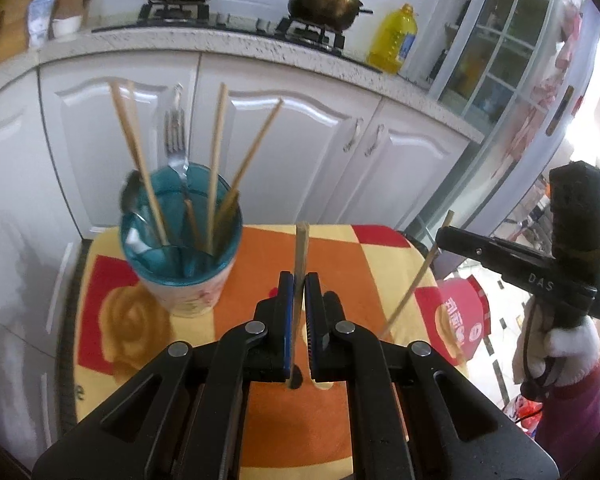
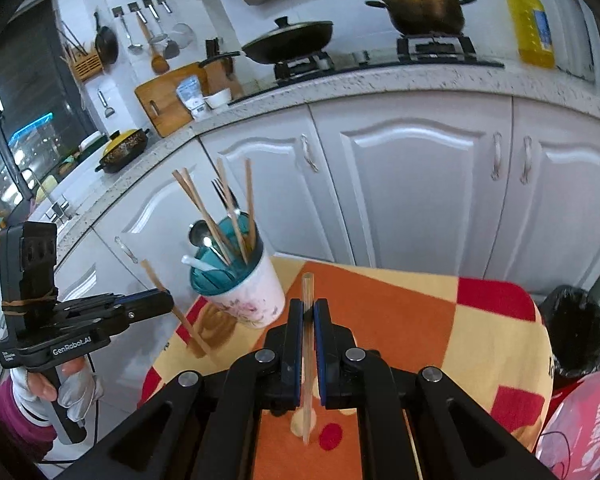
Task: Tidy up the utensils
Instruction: 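Lift the chopstick with the left tool while the right tool lifts its chopstick, then lower both held chopsticks into the floral cup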
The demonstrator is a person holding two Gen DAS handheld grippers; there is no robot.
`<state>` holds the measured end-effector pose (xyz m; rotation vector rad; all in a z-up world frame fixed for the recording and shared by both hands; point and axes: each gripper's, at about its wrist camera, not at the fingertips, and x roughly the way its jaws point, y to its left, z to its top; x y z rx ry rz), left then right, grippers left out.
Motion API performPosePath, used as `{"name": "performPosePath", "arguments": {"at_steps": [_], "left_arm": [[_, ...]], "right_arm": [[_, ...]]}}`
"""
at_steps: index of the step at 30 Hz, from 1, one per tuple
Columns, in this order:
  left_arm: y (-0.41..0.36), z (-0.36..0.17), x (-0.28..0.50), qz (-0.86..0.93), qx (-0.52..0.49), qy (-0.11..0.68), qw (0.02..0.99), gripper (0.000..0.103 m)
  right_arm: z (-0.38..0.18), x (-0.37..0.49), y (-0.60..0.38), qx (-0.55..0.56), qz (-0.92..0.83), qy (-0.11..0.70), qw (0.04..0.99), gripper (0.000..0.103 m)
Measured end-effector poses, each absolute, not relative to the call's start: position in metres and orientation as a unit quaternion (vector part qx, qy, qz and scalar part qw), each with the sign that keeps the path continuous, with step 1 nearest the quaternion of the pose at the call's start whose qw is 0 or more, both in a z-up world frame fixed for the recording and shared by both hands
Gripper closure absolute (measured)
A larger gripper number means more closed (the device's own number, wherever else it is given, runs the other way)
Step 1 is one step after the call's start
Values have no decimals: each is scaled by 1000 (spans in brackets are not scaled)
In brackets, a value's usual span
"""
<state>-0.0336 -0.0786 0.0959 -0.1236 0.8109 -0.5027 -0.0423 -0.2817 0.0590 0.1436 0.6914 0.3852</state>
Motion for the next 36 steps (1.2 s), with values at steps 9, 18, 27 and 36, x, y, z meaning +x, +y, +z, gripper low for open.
{"name": "performPosePath", "arguments": {"at_steps": [9,18,27,36], "left_arm": [[-45,131,-42,-237,-69,358,901,99],[-11,178,-36,-214,-75,314,922,99],[5,216,-21,-193,-69,269,941,99],[8,209,4,-179,-68,285,939,99]], "right_arm": [[86,-34,-258,49,202,314,926,98],[125,-26,-235,38,228,278,932,98],[170,-2,-205,20,242,245,939,98],[175,29,-178,-1,235,243,941,98]]}}
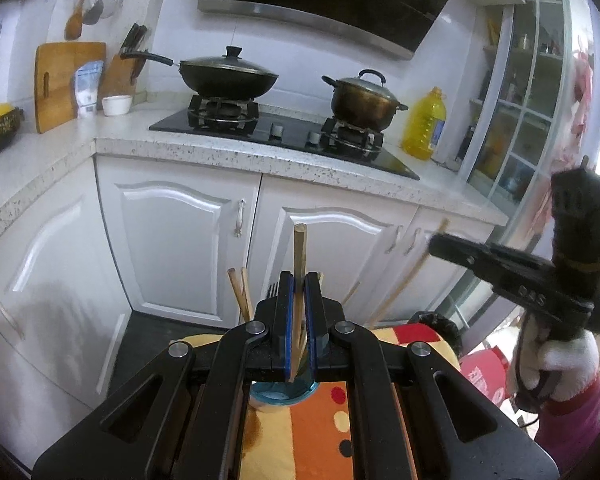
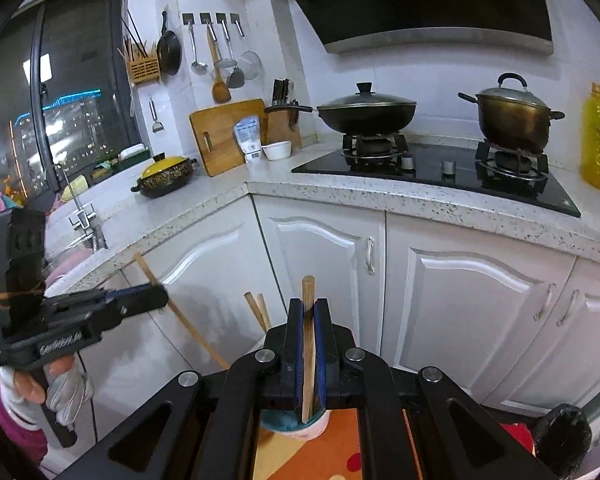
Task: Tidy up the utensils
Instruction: 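Lower both held chopsticks into the floral cup, then open both tools to release the chopsticks into the cup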
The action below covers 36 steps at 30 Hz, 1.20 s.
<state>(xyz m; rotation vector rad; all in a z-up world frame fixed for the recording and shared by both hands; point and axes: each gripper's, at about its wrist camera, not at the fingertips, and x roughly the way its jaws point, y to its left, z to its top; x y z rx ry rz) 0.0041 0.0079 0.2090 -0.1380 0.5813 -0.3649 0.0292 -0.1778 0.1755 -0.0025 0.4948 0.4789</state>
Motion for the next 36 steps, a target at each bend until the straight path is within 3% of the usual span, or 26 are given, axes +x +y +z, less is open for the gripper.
{"name": "performPosePath", "arguments": {"at_steps": [24,25,26,27,36], "left_arm": [[-2,114,40,-131,-66,361,921,99],[-2,112,41,-130,-68,364,920,99],[-1,110,41,-129,-70,366,919,99],[-1,109,42,-128,-71,368,918,99],[-4,106,39,-130,-74,376,914,96]], "right_arm": [[75,99,-143,20,237,341,909,98],[75,97,-146,23,236,342,909,91],[75,96,-148,24,235,341,910,73],[75,92,-152,29,233,338,911,66],[67,70,-166,51,234,347,907,65]]}}
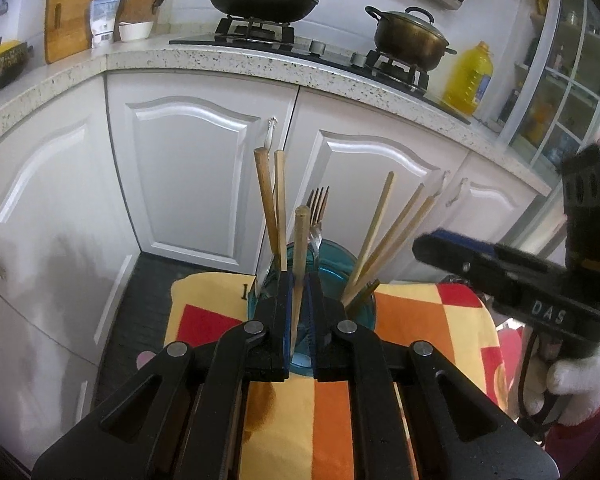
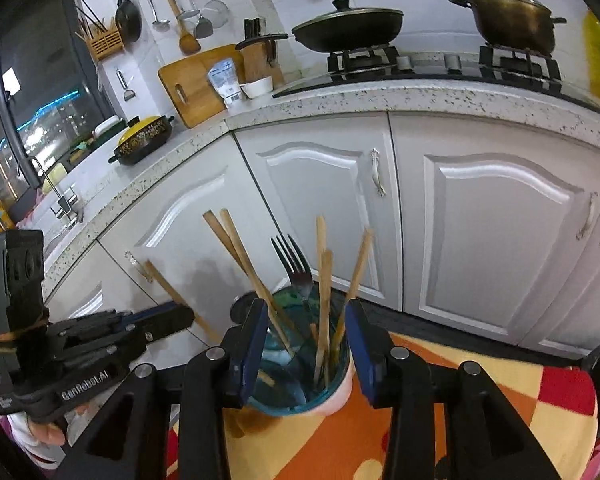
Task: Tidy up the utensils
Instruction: 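Open both tools to release the chopsticks into the cup, then withdraw both open tools back from the floral cup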
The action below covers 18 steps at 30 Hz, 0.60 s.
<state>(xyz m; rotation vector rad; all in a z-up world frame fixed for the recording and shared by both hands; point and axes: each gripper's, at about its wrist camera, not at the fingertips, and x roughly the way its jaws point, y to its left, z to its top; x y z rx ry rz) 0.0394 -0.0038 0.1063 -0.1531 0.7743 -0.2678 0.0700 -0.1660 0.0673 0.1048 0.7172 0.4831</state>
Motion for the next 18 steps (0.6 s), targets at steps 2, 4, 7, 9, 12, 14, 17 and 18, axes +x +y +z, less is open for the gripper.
{"name": "performPosePath", "arguments": {"at_steps": [2,4,7,9,12,14,17,18], "left_arm": [[-4,107,38,-126,-72,375,916,85],[-4,109,32,-122,-71,370,918,70],[-4,110,23,-115,-62,363,923,69],[-5,109,19,-110,-60,364,923,69],[-9,107,13,-103,-51,362,925,69],[-11,105,8,-97,-45,361,926,69],[-14,104,1,-90,-38,359,928,69],[-15,103,-1,-87,-36,358,929,69]], "right_arm": [[64,65,-167,50,232,350,906,65],[61,59,-168,47,228,349,908,65],[58,49,-172,43,222,347,910,65],[56,45,-173,44,217,346,912,65],[55,39,-173,43,208,343,915,64],[53,36,-172,49,202,345,915,63],[48,31,-170,58,203,347,914,62],[47,30,-169,57,200,349,914,62]]}}
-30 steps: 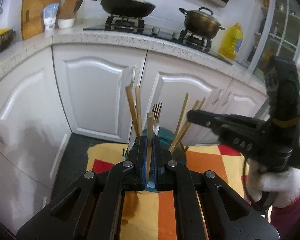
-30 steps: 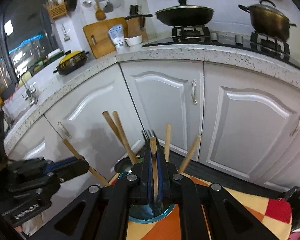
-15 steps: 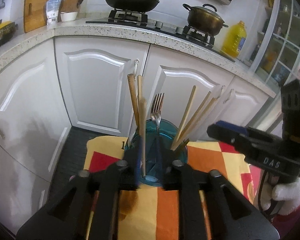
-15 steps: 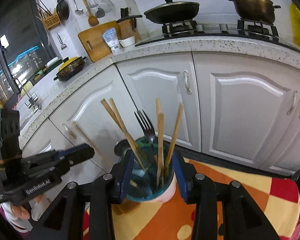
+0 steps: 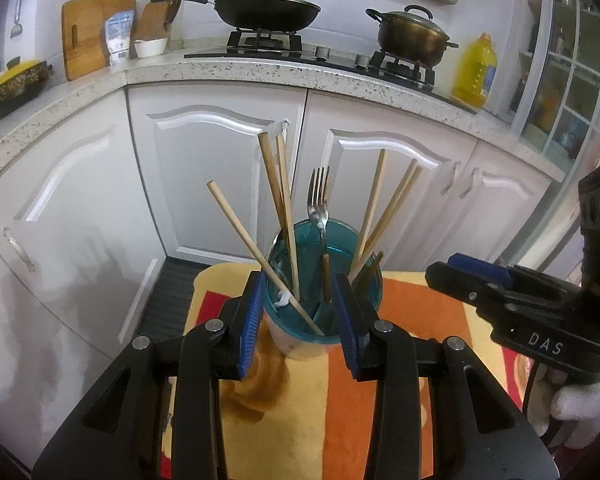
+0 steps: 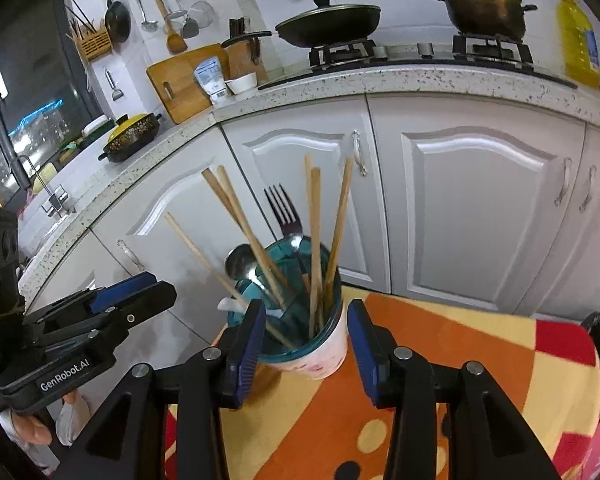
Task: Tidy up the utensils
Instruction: 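Withdraw both open tools back from the floral cup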
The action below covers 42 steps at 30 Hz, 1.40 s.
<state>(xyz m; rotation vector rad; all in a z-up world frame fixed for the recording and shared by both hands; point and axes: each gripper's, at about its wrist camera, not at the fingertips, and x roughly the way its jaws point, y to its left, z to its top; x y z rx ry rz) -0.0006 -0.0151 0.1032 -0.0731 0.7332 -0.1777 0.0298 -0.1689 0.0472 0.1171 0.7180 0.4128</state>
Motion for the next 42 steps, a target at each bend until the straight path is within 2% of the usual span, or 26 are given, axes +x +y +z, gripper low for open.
{"name": "performPosePath", "arguments": {"at_steps": [42], "left_arm": [[-15,88,-39,13,3,343,939,69]], "right_arm": [[45,-1,-153,37,157,346,924,57]]}}
